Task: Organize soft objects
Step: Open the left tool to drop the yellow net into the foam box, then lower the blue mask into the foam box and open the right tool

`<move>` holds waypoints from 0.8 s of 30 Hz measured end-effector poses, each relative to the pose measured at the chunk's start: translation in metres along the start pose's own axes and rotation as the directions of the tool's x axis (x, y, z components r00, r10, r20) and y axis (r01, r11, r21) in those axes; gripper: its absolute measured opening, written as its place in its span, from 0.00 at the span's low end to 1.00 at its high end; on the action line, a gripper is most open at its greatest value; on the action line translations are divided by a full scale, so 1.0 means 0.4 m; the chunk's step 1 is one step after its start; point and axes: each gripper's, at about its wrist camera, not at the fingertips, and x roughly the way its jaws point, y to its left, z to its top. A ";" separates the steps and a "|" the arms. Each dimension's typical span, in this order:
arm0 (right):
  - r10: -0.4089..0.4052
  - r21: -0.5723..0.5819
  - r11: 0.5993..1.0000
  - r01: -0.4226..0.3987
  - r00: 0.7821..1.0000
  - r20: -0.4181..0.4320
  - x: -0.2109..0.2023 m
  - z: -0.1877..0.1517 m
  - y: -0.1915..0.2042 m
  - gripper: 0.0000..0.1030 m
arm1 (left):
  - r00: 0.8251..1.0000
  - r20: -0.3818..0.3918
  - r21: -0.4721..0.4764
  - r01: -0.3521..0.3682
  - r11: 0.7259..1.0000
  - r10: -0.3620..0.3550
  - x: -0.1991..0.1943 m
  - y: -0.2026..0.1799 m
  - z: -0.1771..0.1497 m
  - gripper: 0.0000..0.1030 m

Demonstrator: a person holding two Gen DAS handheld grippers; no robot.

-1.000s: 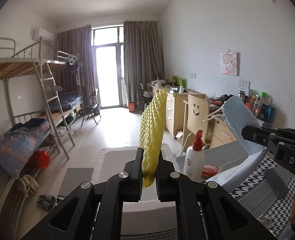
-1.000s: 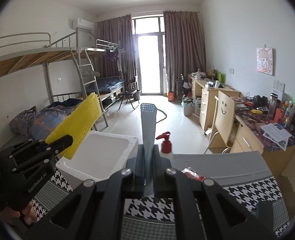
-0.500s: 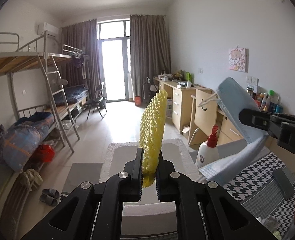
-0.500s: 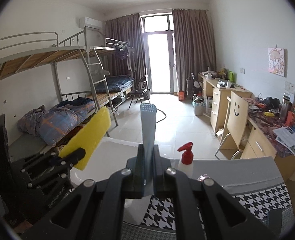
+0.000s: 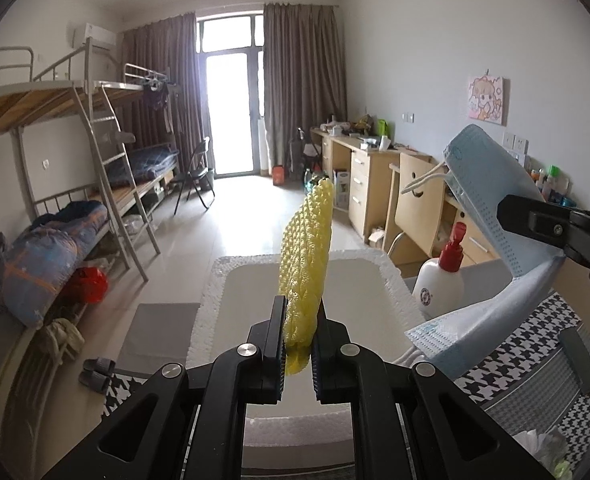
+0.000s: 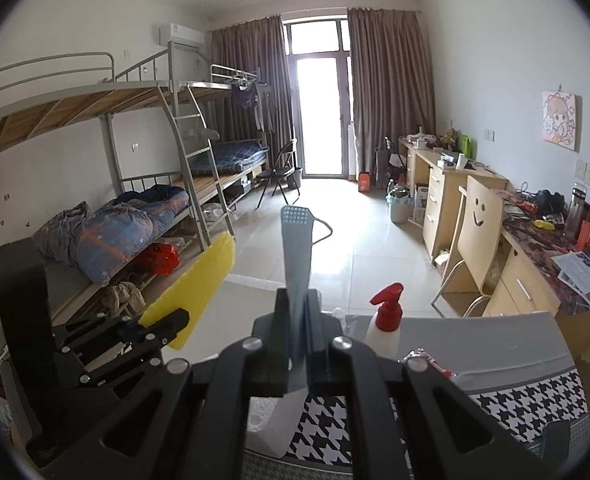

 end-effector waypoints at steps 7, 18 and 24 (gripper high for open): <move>-0.004 -0.002 1.000 0.004 1.000 -0.016 0.018 -0.002 0.002 0.08 | 0.999 -0.052 0.008 0.001 1.000 -0.001 0.033 0.008 -0.008 0.15; -0.014 0.000 1.000 0.014 1.000 -0.016 0.029 -0.001 0.009 0.08 | 0.999 0.002 -0.060 -0.048 0.997 0.048 -0.009 0.069 -0.004 0.90; -0.001 -0.006 1.000 0.001 1.000 -0.009 0.033 0.012 0.034 0.08 | 0.996 0.039 -0.080 -0.082 0.993 0.086 -0.045 0.096 0.000 0.95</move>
